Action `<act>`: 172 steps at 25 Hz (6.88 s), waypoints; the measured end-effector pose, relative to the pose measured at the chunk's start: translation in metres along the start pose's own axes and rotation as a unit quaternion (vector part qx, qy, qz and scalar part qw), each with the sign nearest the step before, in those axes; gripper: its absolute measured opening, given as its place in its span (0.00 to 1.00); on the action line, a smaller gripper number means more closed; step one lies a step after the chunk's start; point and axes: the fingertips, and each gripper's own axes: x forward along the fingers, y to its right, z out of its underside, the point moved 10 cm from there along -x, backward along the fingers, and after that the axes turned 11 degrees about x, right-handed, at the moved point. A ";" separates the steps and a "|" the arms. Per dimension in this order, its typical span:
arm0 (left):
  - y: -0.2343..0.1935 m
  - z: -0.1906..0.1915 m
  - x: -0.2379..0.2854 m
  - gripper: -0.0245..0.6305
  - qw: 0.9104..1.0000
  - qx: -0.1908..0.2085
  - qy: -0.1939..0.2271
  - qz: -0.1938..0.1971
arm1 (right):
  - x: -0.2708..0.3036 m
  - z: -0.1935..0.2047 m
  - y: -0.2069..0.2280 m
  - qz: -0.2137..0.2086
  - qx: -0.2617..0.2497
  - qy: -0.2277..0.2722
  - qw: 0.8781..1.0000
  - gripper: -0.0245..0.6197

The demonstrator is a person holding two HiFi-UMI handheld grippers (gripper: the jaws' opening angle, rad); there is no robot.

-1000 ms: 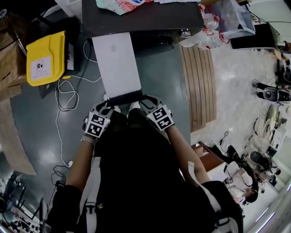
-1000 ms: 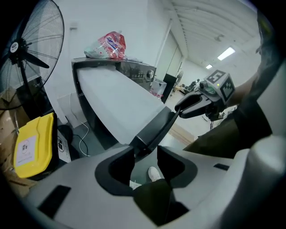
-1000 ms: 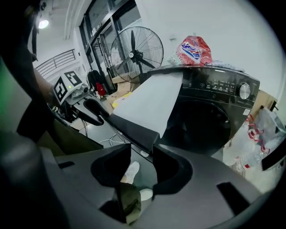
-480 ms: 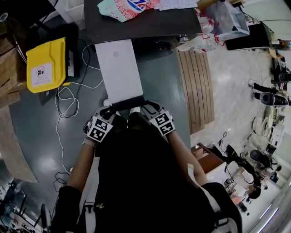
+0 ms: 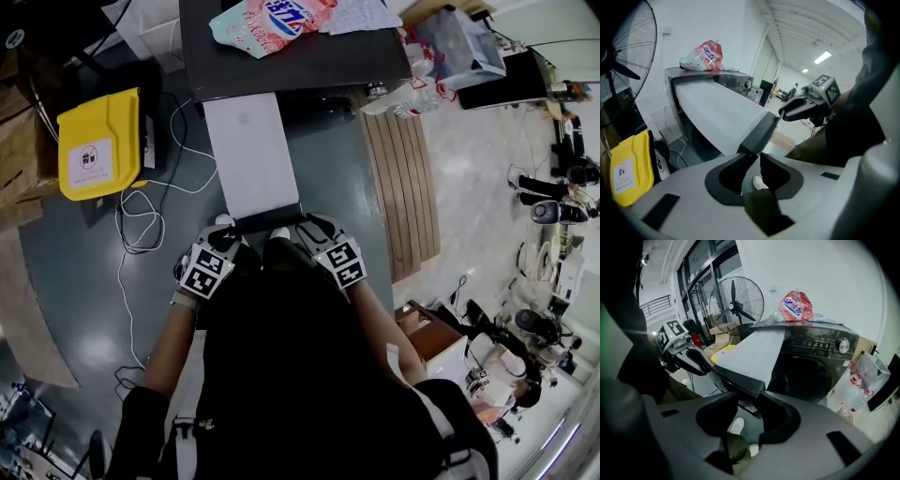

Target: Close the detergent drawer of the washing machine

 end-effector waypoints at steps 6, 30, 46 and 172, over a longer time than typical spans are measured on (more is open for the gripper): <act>-0.013 -0.005 -0.009 0.19 1.000 0.006 0.010 0.006 | 0.002 -0.010 -0.008 0.013 0.005 0.012 1.000 0.27; -0.076 -0.024 -0.006 0.18 0.998 0.032 0.032 0.033 | 0.031 -0.053 -0.003 0.094 0.053 0.052 0.993 0.28; -0.119 -0.059 0.006 0.18 1.000 0.012 0.025 -0.002 | 0.057 -0.100 0.034 0.063 0.036 0.058 0.996 0.28; -0.213 -0.104 0.014 0.06 0.954 -0.254 0.147 -0.063 | 0.123 -0.212 0.064 0.002 0.152 0.065 0.986 0.10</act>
